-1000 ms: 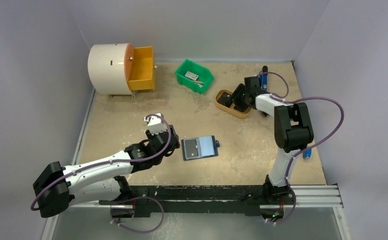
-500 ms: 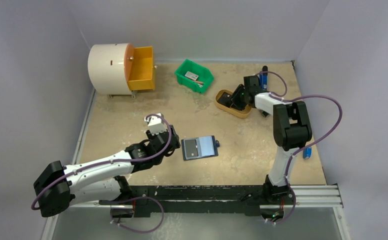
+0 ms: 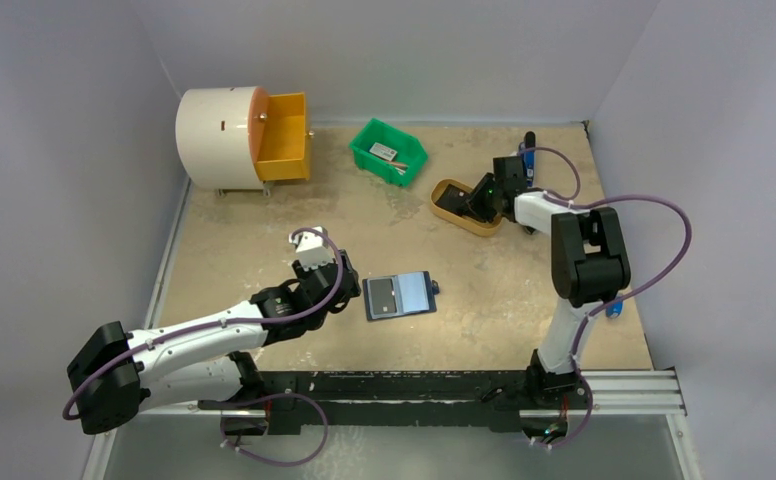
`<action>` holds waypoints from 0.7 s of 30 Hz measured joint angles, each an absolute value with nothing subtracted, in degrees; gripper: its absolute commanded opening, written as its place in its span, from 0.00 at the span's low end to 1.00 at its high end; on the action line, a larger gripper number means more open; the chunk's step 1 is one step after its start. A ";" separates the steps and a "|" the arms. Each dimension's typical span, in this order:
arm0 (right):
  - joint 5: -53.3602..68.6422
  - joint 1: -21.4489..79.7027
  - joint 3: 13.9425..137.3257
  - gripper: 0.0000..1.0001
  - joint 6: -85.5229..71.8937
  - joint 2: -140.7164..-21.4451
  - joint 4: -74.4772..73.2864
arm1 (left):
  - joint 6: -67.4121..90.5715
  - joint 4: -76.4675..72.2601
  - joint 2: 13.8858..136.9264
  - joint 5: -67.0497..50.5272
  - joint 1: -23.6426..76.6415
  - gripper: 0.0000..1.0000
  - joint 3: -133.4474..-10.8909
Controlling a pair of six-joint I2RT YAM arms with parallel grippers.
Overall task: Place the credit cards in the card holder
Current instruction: Pick up the credit card from the storage box.
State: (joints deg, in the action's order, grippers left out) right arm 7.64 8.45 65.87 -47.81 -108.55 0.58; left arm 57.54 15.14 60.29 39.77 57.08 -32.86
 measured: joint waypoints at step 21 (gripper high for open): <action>6.55 8.19 64.36 0.05 -47.48 -104.05 -0.12 | 57.60 15.11 60.36 39.40 57.08 0.60 -32.86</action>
